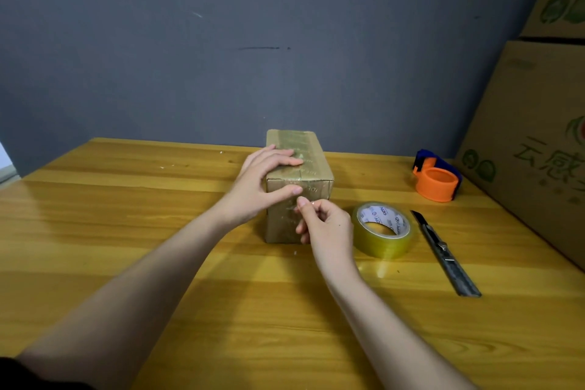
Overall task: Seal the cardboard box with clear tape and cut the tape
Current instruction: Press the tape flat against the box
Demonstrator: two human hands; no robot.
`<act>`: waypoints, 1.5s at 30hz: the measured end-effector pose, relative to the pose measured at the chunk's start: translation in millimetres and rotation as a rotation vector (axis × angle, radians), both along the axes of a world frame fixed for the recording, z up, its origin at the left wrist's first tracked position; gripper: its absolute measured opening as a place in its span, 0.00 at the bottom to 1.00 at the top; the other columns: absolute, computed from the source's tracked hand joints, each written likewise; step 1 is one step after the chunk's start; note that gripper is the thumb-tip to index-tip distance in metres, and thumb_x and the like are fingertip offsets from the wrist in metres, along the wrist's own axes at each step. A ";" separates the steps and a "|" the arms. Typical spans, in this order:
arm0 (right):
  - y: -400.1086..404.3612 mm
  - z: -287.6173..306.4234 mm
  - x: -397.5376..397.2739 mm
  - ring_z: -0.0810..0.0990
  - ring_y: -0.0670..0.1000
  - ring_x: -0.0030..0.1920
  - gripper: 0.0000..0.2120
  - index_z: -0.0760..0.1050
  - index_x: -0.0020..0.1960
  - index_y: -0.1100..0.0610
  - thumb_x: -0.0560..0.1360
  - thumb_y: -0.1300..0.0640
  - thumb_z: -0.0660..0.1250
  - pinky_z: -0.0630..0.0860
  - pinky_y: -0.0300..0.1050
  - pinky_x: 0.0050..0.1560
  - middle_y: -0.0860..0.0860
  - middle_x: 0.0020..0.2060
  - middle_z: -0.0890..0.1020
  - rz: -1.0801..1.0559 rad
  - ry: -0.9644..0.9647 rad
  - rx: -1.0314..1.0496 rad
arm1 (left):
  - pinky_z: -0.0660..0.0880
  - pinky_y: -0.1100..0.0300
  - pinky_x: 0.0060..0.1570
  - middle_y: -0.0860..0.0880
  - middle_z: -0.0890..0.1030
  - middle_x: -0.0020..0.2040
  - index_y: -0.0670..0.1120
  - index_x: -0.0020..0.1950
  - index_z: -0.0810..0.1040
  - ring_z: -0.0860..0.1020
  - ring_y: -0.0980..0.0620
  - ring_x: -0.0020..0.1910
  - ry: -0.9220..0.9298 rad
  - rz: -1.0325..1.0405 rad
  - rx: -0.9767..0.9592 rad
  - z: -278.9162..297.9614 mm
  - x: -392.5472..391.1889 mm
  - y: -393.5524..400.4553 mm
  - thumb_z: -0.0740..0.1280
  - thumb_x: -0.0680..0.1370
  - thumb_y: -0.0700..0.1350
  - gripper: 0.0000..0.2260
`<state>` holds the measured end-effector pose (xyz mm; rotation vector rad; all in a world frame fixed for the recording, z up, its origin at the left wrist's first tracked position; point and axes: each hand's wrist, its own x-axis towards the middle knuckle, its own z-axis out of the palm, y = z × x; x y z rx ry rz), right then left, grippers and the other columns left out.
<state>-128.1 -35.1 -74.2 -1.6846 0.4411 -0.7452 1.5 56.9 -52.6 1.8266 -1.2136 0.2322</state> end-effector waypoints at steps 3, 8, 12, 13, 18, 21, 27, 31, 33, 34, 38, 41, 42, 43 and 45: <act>-1.0 0.2 1.2 0.71 0.43 0.21 0.14 0.76 0.33 0.54 0.76 0.52 0.66 0.70 0.41 0.28 0.47 0.22 0.77 -0.027 0.032 -0.030 | 0.51 0.66 0.70 0.59 0.70 0.67 0.62 0.61 0.72 0.59 0.54 0.74 -0.036 -0.003 0.038 0.4 1.0 2.3 0.66 0.68 0.63 0.22; -4.1 -1.9 -1.3 0.75 0.45 0.23 0.13 0.78 0.36 0.52 0.75 0.47 0.65 0.77 0.50 0.36 0.47 0.24 0.80 -0.062 0.107 -0.154 | 0.51 0.65 0.69 0.57 0.69 0.70 0.61 0.63 0.70 0.58 0.54 0.74 -0.051 -0.019 0.099 3.7 2.5 5.0 0.66 0.67 0.63 0.24; -5.6 1.4 -3.8 0.78 0.44 0.27 0.14 0.77 0.37 0.49 0.75 0.43 0.62 0.78 0.49 0.39 0.45 0.27 0.82 -0.103 0.201 -0.307 | 0.51 0.62 0.71 0.58 0.68 0.71 0.62 0.64 0.69 0.56 0.54 0.75 -0.057 -0.036 0.146 5.9 4.5 7.2 0.67 0.67 0.64 0.26; -6.5 2.6 -4.7 0.80 0.46 0.29 0.14 0.77 0.38 0.49 0.75 0.42 0.61 0.78 0.48 0.39 0.44 0.27 0.83 -0.112 0.231 -0.348 | 0.50 0.61 0.71 0.58 0.67 0.71 0.63 0.65 0.69 0.56 0.54 0.75 -0.056 -0.039 0.151 6.4 4.2 7.6 0.67 0.67 0.64 0.27; -16.4 4.4 -13.0 0.82 0.52 0.38 0.18 0.75 0.34 0.50 0.74 0.39 0.59 0.77 0.45 0.40 0.46 0.30 0.83 -0.076 0.443 -0.484 | 0.50 0.57 0.73 0.58 0.66 0.72 0.62 0.67 0.67 0.55 0.54 0.75 -0.079 -0.022 0.193 7.1 4.3 10.0 0.69 0.64 0.64 0.32; -22.6 12.9 -20.6 0.78 0.56 0.36 0.20 0.71 0.34 0.54 0.74 0.40 0.58 0.68 0.46 0.34 0.49 0.27 0.78 -0.186 0.339 -0.495 | 0.51 0.56 0.73 0.58 0.65 0.72 0.61 0.67 0.67 0.55 0.54 0.75 -0.098 -0.014 0.218 8.9 3.1 10.4 0.73 0.63 0.61 0.34; -42.3 36.9 -9.4 0.74 0.48 0.54 0.15 0.70 0.59 0.52 0.75 0.47 0.63 0.73 0.46 0.54 0.48 0.54 0.74 -0.149 -0.070 -0.562 | 0.53 0.54 0.73 0.58 0.66 0.72 0.62 0.63 0.70 0.53 0.56 0.76 0.060 -0.008 0.190 18.5 -7.1 10.6 0.66 0.66 0.66 0.26; -51.5 28.3 9.4 0.68 0.49 0.67 0.22 0.70 0.66 0.47 0.75 0.39 0.59 0.67 0.51 0.68 0.46 0.66 0.69 0.114 0.042 -0.665 | 0.56 0.52 0.73 0.55 0.71 0.69 0.59 0.57 0.73 0.58 0.53 0.74 0.048 0.084 0.120 18.3 -15.5 3.2 0.62 0.66 0.66 0.22; -53.3 23.0 10.6 0.68 0.47 0.68 0.19 0.71 0.65 0.47 0.77 0.42 0.60 0.67 0.50 0.68 0.45 0.67 0.68 0.136 0.015 -0.655 | 0.58 0.53 0.73 0.56 0.73 0.67 0.59 0.56 0.74 0.60 0.53 0.74 0.034 0.135 0.081 15.0 -19.0 0.2 0.62 0.66 0.65 0.21; -54.4 21.0 11.0 0.68 0.46 0.68 0.19 0.71 0.65 0.47 0.77 0.42 0.59 0.68 0.50 0.67 0.44 0.67 0.68 0.123 0.008 -0.665 | 0.59 0.54 0.72 0.56 0.74 0.67 0.58 0.56 0.75 0.61 0.53 0.74 0.026 0.154 0.064 13.0 -20.5 -1.3 0.62 0.67 0.64 0.21; -57.7 17.5 10.5 0.70 0.48 0.67 0.25 0.69 0.68 0.47 0.76 0.38 0.52 0.68 0.44 0.63 0.45 0.68 0.68 0.041 0.039 -0.820 | 0.61 0.55 0.71 0.58 0.75 0.66 0.57 0.57 0.76 0.62 0.54 0.73 -0.043 0.210 0.018 9.3 -24.7 -5.3 0.64 0.67 0.62 0.21; -60.5 15.8 8.0 0.69 0.49 0.68 0.25 0.67 0.70 0.49 0.77 0.40 0.52 0.64 0.40 0.62 0.46 0.70 0.67 0.048 0.066 -0.904 | 0.60 0.56 0.70 0.58 0.74 0.67 0.57 0.59 0.75 0.61 0.54 0.74 -0.091 0.209 0.042 7.3 -24.0 -3.7 0.65 0.66 0.63 0.23; -62.5 15.9 7.2 0.68 0.49 0.69 0.24 0.66 0.70 0.49 0.77 0.41 0.54 0.64 0.40 0.63 0.47 0.70 0.66 0.061 0.073 -0.923 | 0.59 0.57 0.71 0.58 0.73 0.67 0.57 0.60 0.75 0.61 0.53 0.74 -0.106 0.204 0.054 6.7 -22.9 -2.5 0.66 0.66 0.63 0.24; -65.0 16.5 6.2 0.67 0.48 0.69 0.24 0.65 0.71 0.49 0.78 0.42 0.56 0.65 0.41 0.64 0.46 0.71 0.66 0.074 0.077 -0.941 | 0.59 0.56 0.71 0.57 0.73 0.68 0.57 0.61 0.74 0.61 0.53 0.74 -0.121 0.197 0.067 6.4 -21.9 -1.4 0.66 0.65 0.64 0.26; -69.2 18.2 3.8 0.65 0.47 0.70 0.24 0.64 0.72 0.48 0.78 0.44 0.59 0.65 0.43 0.65 0.45 0.72 0.64 0.100 0.089 -0.971 | 0.61 0.54 0.72 0.57 0.71 0.69 0.58 0.62 0.73 0.60 0.53 0.74 -0.156 0.187 0.100 6.3 -19.8 0.6 0.67 0.64 0.65 0.28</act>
